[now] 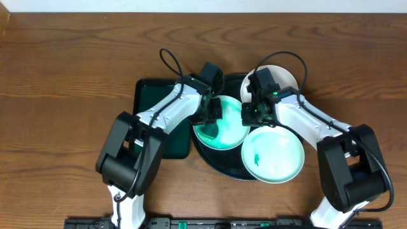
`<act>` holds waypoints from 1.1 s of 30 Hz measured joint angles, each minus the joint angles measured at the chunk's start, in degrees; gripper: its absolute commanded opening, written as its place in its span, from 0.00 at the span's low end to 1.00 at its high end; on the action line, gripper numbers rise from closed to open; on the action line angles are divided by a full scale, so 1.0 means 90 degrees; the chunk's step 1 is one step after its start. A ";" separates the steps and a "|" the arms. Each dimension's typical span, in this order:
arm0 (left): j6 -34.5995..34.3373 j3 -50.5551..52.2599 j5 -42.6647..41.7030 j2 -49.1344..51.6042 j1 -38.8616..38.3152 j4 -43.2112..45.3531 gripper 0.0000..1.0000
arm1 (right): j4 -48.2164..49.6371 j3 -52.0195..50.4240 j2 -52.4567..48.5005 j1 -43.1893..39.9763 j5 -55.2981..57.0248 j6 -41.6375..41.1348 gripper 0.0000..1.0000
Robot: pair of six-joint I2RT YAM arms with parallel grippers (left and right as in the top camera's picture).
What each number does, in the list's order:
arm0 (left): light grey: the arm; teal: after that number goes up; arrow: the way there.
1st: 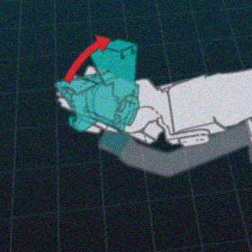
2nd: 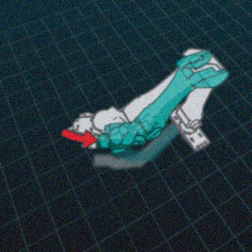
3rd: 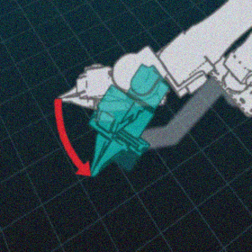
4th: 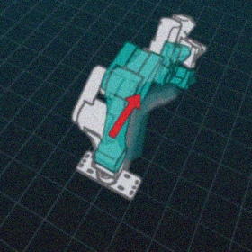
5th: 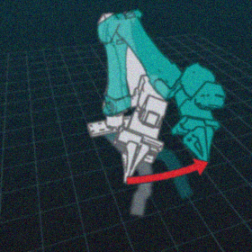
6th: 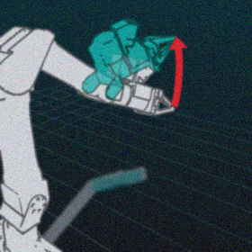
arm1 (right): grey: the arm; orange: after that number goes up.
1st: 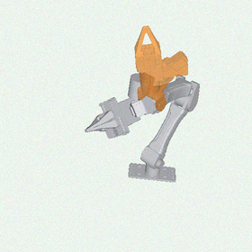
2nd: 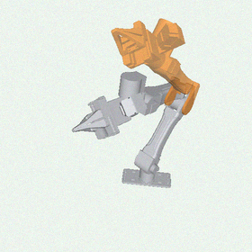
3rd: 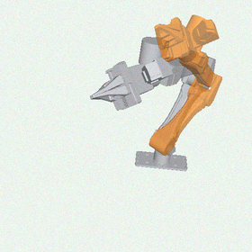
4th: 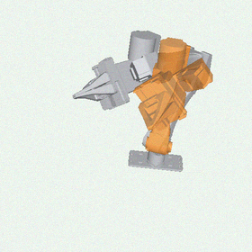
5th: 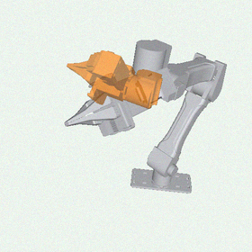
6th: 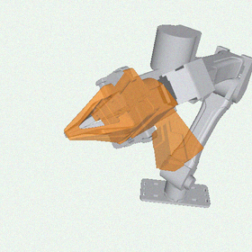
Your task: Clean dirty plates on tray and stack at the side
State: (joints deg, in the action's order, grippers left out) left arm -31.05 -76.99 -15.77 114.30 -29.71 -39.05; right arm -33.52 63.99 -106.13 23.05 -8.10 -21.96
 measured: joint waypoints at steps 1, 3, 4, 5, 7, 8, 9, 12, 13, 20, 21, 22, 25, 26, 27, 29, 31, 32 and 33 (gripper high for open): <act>0.0000 0.0000 -0.0063 0.0000 0.0005 0.0010 0.07 | -0.0002 0.0000 0.0000 0.0000 0.0000 0.0000 0.01; 0.0000 0.0000 -0.0180 -0.0002 0.0005 0.0024 0.08 | -0.0005 0.0000 0.0000 0.0000 0.0000 0.0000 0.01; 0.0002 0.0000 -0.0245 -0.0012 0.0005 0.0032 0.08 | -0.0005 0.0000 0.0000 0.0000 0.0002 0.0000 0.01; 0.0000 0.0000 -0.0321 -0.0034 0.0002 0.0036 0.08 | -0.0005 0.0000 0.0000 0.0000 0.0002 0.0000 0.01; 0.0000 0.0000 -0.0461 -0.0109 -0.0027 0.0036 0.07 | -0.0005 0.0000 0.0000 0.0000 0.0002 0.0000 0.01; 0.0000 0.0000 -0.0491 -0.0180 -0.0058 0.0034 0.07 | -0.0005 0.0000 0.0000 0.0000 0.0000 0.0000 0.01; 0.0000 0.0000 -0.0495 -0.0250 -0.0090 0.0032 0.07 | -0.0005 0.0000 0.0000 0.0000 0.0002 0.0000 0.01; -0.0002 0.0000 -0.0272 -0.0578 -0.0172 -0.0027 0.08 | -0.0005 0.0000 0.0000 0.0000 0.0002 0.0000 0.01; -0.0005 0.0000 -0.0102 -0.0716 -0.0182 -0.0075 0.08 | -0.0005 0.0000 0.0000 0.0000 0.0002 0.0000 0.01; -0.0102 0.0005 0.0852 -0.0923 -0.0168 -0.0134 0.08 | -0.0005 0.0000 0.0000 0.0000 0.0002 0.0000 0.01; -0.0136 0.0005 0.0947 -0.0918 -0.0168 -0.0134 0.08 | -0.0005 0.0000 0.0000 0.0000 0.0002 0.0000 0.01; -0.0189 0.0005 0.1015 -0.0908 -0.0168 -0.0129 0.08 | -0.0005 0.0000 0.0000 0.0000 0.0002 0.0000 0.01; -0.0267 0.0007 0.1144 -0.0831 -0.0177 -0.0126 0.08 | -0.0005 0.0000 0.0000 0.0000 0.0002 0.0000 0.01; -0.0291 0.0012 0.1166 -0.0775 -0.0187 -0.0119 0.08 | -0.0005 0.0000 0.0000 0.0000 0.0002 0.0000 0.01; -0.0299 0.0017 0.1185 -0.0719 -0.0206 -0.0112 0.08 | -0.0005 0.0000 0.0000 0.0000 0.0002 0.0000 0.01; -0.0338 0.0029 0.1241 -0.0573 -0.0262 -0.0097 0.08 | -0.0010 0.0000 0.0000 0.0000 0.0002 0.0000 0.01; -0.0364 0.0049 0.1275 -0.0410 -0.0364 -0.0056 0.08 | -0.0010 0.0000 0.0000 0.0000 0.0002 0.0000 0.01; -0.0367 0.0053 0.1277 -0.0333 -0.0418 -0.0034 0.08 | -0.0007 0.0000 0.0000 0.0000 0.0002 0.0000 0.01; -0.0372 0.0053 0.1285 -0.0228 -0.0493 -0.0002 0.08 | -0.0010 0.0000 0.0000 0.0000 0.0002 0.0000 0.01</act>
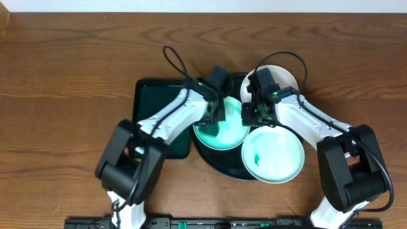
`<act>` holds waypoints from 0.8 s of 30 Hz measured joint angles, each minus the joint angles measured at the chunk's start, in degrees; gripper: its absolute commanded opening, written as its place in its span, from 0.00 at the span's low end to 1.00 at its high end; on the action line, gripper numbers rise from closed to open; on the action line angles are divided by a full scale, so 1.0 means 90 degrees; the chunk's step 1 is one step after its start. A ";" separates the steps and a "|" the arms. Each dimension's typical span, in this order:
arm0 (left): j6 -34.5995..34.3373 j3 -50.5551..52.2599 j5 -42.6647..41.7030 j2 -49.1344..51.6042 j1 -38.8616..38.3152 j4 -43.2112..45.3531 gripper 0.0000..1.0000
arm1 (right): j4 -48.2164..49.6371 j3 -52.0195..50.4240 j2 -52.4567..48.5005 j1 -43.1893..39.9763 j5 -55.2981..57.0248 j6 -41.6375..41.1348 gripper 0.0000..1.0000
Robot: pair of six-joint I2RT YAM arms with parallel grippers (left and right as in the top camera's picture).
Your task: Clean dirty plates on tray and stack at the side
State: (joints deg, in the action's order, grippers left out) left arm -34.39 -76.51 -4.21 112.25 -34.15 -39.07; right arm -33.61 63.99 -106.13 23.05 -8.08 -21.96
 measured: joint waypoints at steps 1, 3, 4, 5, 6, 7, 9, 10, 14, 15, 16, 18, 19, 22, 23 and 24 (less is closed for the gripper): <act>-0.0012 0.0000 0.0032 0.0070 -0.0061 0.0056 0.08 | -0.0007 0.0000 0.0000 0.0000 -0.0002 0.0000 0.01; -0.0017 -0.0002 0.0126 0.0129 -0.0155 0.0114 0.08 | -0.0019 0.0000 0.0002 0.0000 0.0000 0.0000 0.01; -0.0019 -0.0002 0.0155 0.0136 -0.0175 0.0117 0.08 | -0.0022 0.0000 0.0002 0.0000 -0.0002 0.0000 0.01; -0.0017 -0.0002 0.0160 0.0143 -0.0185 0.0129 0.08 | -0.0024 0.0000 0.0002 0.0000 0.0000 0.0000 0.01; -0.0019 -0.0002 0.0148 0.0148 -0.0185 0.0138 0.08 | -0.0024 0.0000 0.0002 0.0000 -0.0002 0.0000 0.01; -0.0019 -0.0002 0.0107 0.0148 -0.0180 0.0155 0.07 | -0.0024 0.0000 0.0002 0.0000 0.0000 0.0000 0.01; -0.0017 -0.0002 -0.0012 0.0148 -0.0153 0.0199 0.07 | -0.0032 0.0000 0.0002 0.0000 0.0000 0.0000 0.01; -0.0015 -0.0002 -0.0172 0.0148 -0.0117 0.0245 0.08 | -0.0041 0.0000 0.0002 -0.0002 0.0002 0.0000 0.01; 0.0015 -0.0002 -0.0945 0.0148 0.0061 0.0500 0.08 | -0.0046 0.0000 0.0002 -0.0005 0.0002 0.0000 0.01; 0.0022 -0.0002 -0.1185 0.0146 0.0095 0.0573 0.07 | -0.0046 0.0000 0.0002 -0.0005 0.0002 0.0000 0.01; 0.0034 -0.0002 -0.1377 0.0134 0.0119 0.0612 0.08 | -0.0046 0.0000 0.0002 -0.0005 0.0002 0.0000 0.01; 0.0036 0.0002 -0.1712 0.0053 0.0182 0.0631 0.08 | -0.0046 0.0000 0.0002 -0.0005 0.0002 -0.0002 0.01; 0.0039 0.0005 -0.1841 -0.0017 0.0214 0.0631 0.08 | -0.0046 0.0000 0.0002 -0.0005 0.0000 0.0000 0.01; 0.0044 0.0010 -0.2089 -0.0374 0.0352 0.0636 0.08 | -0.0044 0.0000 0.0002 -0.0005 0.0002 0.0000 0.01; 0.0075 0.0010 -0.2142 -0.0542 0.0423 0.0641 0.08 | -0.0046 0.0000 0.0002 -0.0005 0.0002 -0.0002 0.01; 0.0131 0.0010 -0.2174 -0.0721 0.0491 0.0641 0.08 | -0.0046 0.0000 0.0002 -0.0005 0.0002 0.0000 0.01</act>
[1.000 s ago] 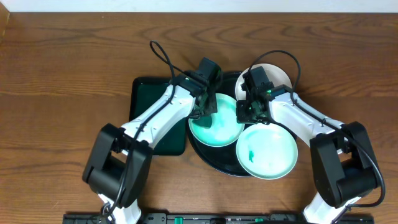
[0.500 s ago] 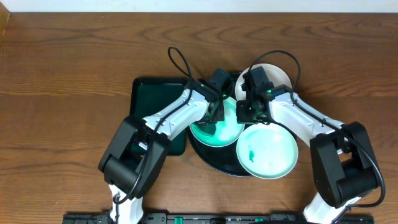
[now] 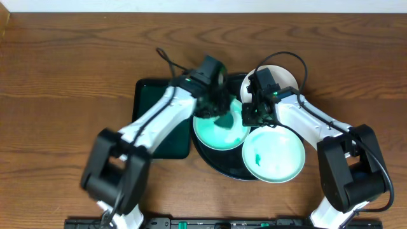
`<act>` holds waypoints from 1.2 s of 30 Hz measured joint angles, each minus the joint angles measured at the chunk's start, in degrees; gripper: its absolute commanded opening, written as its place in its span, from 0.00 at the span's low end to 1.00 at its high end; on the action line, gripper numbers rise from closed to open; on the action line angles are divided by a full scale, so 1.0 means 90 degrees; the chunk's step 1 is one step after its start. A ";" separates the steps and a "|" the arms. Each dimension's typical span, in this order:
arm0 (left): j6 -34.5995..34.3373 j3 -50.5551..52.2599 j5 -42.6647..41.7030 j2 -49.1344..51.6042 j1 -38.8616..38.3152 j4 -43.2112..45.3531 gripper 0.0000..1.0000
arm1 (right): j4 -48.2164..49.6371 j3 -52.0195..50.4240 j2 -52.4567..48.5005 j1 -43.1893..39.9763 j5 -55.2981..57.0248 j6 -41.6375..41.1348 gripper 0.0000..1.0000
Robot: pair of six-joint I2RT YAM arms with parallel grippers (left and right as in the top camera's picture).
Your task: Clean dirty plates on tray and stack at the side
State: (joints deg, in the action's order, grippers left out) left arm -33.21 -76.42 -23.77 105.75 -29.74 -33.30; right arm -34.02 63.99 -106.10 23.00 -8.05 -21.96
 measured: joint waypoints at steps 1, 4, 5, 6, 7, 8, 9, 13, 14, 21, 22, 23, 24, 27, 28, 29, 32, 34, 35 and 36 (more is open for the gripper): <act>0.0034 0.0000 0.0002 -0.0151 0.0053 -0.0002 0.08 | 0.0000 0.0000 0.0000 0.0000 0.0000 -0.0002 0.01; 0.0095 0.0000 0.0216 -0.0532 0.0160 -0.0163 0.08 | 0.0000 0.0000 0.0000 0.0000 0.0000 0.0000 0.01; 0.0104 0.0000 0.0306 -0.0576 0.0165 -0.0236 0.08 | 0.0002 0.0000 0.0000 0.0000 0.0000 -0.0002 0.01; 0.0121 0.0000 0.0427 -0.0597 0.0163 -0.0318 0.08 | 0.0000 0.0000 0.0000 0.0000 0.0000 -0.0002 0.01; 0.0129 0.0000 0.0546 -0.0593 0.0160 -0.0393 0.08 | 0.0000 0.0000 0.0000 0.0000 0.0000 0.0000 0.01; 0.0148 0.0000 0.0673 -0.0563 0.0153 -0.0478 0.08 | 0.0000 0.0000 0.0000 0.0000 0.0000 0.0000 0.01; 0.0165 0.0002 0.0763 -0.0532 0.0148 -0.0529 0.08 | 0.0000 0.0000 0.0000 0.0000 0.0000 -0.0002 0.01; 0.0194 0.0002 0.1054 -0.0381 0.0151 -0.0580 0.08 | 0.0002 0.0000 0.0000 0.0000 0.0000 0.0000 0.01; 0.0194 0.0002 0.1088 -0.0350 0.0151 -0.0578 0.08 | 0.0000 0.0000 0.0000 0.0000 0.0000 0.0000 0.01; 0.0194 0.0002 0.1331 0.0022 0.0148 -0.0571 0.08 | 0.0000 0.0000 0.0000 0.0000 0.0000 -0.0002 0.01; 0.0197 0.0002 0.1355 0.0083 0.0151 -0.0576 0.08 | 0.0000 0.0000 0.0000 0.0000 0.0000 0.0000 0.01; 0.0194 0.0002 0.1375 0.0138 0.0151 -0.0576 0.08 | 0.0000 0.0000 0.0000 0.0000 0.0000 -0.0002 0.01; 0.0194 0.0002 0.1396 0.0211 0.0151 -0.0578 0.08 | 0.0000 0.0000 0.0000 0.0000 0.0000 -0.0002 0.01; 0.0194 0.0002 0.1426 0.0420 0.0148 -0.0576 0.08 | 0.0000 0.0000 0.0000 0.0000 0.0000 -0.0002 0.01; 0.0194 0.0002 0.1428 0.0508 0.0146 -0.0573 0.08 | 0.0000 0.0000 0.0000 0.0000 0.0000 0.0000 0.01; 0.0194 0.0002 0.1447 0.0585 0.0126 -0.0571 0.08 | 0.0002 0.0000 0.0000 0.0000 0.0000 0.0000 0.01; 0.0197 0.0000 0.1489 0.0782 0.0066 -0.0495 0.08 | 0.0002 0.0000 0.0000 0.0000 0.0000 -0.0002 0.01; 0.0197 -0.0032 0.1520 0.0882 -0.0012 -0.0461 0.07 | 0.0002 0.0000 0.0000 0.0000 0.0000 -0.0002 0.01; 0.0197 -0.0056 0.1532 0.0911 -0.0044 -0.0461 0.07 | 0.0002 0.0000 0.0000 0.0000 0.0000 -0.0002 0.01; 0.0197 -0.0073 0.1540 0.0933 -0.0068 -0.0457 0.07 | 0.0002 0.0000 0.0000 0.0000 0.0000 -0.0002 0.01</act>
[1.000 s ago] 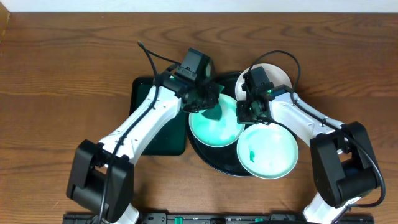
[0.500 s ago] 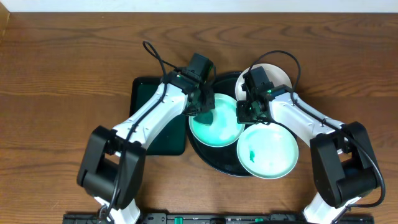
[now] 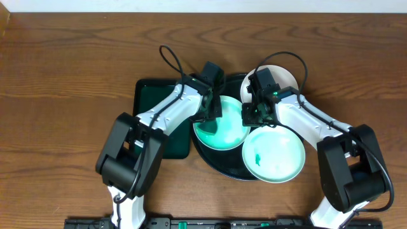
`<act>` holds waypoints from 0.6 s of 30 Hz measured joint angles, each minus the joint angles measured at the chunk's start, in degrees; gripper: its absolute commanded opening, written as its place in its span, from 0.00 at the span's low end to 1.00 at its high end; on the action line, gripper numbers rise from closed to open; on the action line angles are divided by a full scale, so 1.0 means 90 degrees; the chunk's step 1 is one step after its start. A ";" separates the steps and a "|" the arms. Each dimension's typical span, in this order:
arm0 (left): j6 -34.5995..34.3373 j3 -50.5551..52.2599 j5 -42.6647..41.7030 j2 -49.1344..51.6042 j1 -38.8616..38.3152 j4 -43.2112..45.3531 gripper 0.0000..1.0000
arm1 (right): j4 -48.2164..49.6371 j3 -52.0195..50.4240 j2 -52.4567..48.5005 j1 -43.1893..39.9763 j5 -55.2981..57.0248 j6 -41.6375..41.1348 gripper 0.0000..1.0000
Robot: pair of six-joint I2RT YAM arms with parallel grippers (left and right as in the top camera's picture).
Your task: Clean dirty plates on tray and stack at the side
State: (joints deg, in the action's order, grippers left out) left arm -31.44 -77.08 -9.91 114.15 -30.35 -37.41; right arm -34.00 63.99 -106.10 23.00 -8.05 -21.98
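Note:
A black round tray [image 3: 216, 162] holds three plates. The mint-green middle plate [image 3: 230, 130] lies between both grippers. My left gripper [image 3: 212, 116] is down on that plate's left part, seemingly shut on a dark green sponge [image 3: 210, 131] pressed to the surface. At the plate's right rim my right gripper [image 3: 252, 116] appears shut on the edge; its fingers are mostly hidden under the wrist. A second mint plate [image 3: 275, 156] with a small green stain lies at the front right. A white plate [image 3: 286, 77] sits at the back right, partly under the right arm.
A dark green rectangular tray [image 3: 152, 102] lies left of the round tray, partly beneath my left arm. Cables loop above both wrists. Brown wooden table [image 3: 63, 76] surrounds everything.
My left gripper, with the sponge, has shifted from the plate's back middle toward its left part, and the left arm has drawn back. The right gripper and all plates are unmoved.
My left gripper was on the left part of the middle plate with the sponge. Then it stood a little farther right, then near the plate's back middle. Now it is again at the left. The right gripper stayed at the plate's right rim throughout.

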 measured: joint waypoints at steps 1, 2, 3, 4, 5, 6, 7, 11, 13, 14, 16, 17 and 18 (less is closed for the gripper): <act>0.0000 -0.0005 0.0002 0.0007 -0.0012 0.0002 0.07 | 0.0000 0.0000 0.0000 0.0000 0.0000 0.0000 0.01; 0.0000 -0.0005 -0.0032 0.0010 -0.0019 0.0032 0.08 | 0.0000 0.0000 0.0000 0.0000 0.0000 0.0000 0.01; 0.0000 -0.0005 -0.0075 0.0010 -0.0019 0.0061 0.08 | 0.0000 0.0000 0.0000 0.0000 -0.0002 0.0002 0.01; 0.0000 -0.0005 -0.0165 0.0010 -0.0019 0.0107 0.08 | -0.0002 0.0000 0.0000 0.0000 0.0000 0.0000 0.01; -0.0002 -0.0005 -0.0296 0.0012 -0.0017 0.0185 0.08 | -0.0002 0.0000 0.0000 0.0000 0.0000 0.0000 0.01; -0.0002 -0.0002 -0.0464 0.0015 -0.0017 0.0282 0.07 | 0.0000 0.0000 0.0000 0.0000 0.0000 0.0000 0.01; -0.0002 -0.0002 -0.0648 0.0027 -0.0019 0.0386 0.07 | 0.0000 0.0000 0.0000 0.0000 0.0000 0.0002 0.01; 0.0000 0.0000 -0.1379 0.0070 -0.0070 0.0685 0.07 | -0.0002 0.0000 0.0000 0.0000 0.0000 0.0000 0.01; 0.0000 0.0000 -0.1600 0.0058 -0.0070 0.0707 0.08 | -0.0002 0.0000 0.0000 0.0000 -0.0002 0.0000 0.01; 0.0000 0.0000 -0.1700 0.0046 -0.0068 0.0707 0.07 | -0.0002 0.0000 0.0000 0.0000 -0.0002 0.0000 0.01; 0.0002 0.0007 -0.1804 -0.0046 -0.0032 0.0695 0.07 | -0.0002 0.0000 0.0000 0.0000 0.0000 0.0000 0.01; 0.0010 0.0017 -0.1846 -0.0138 0.0002 0.0675 0.07 | -0.0002 0.0000 0.0000 0.0000 -0.0002 0.0000 0.01; 0.0019 0.0027 -0.1848 -0.0257 0.0046 0.0639 0.08 | -0.0002 0.0000 0.0000 0.0000 0.0000 0.0000 0.01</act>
State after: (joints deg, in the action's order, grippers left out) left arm -31.27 -76.84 -26.55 111.83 -29.93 -31.66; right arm -34.02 63.99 -106.10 23.00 -8.05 -21.98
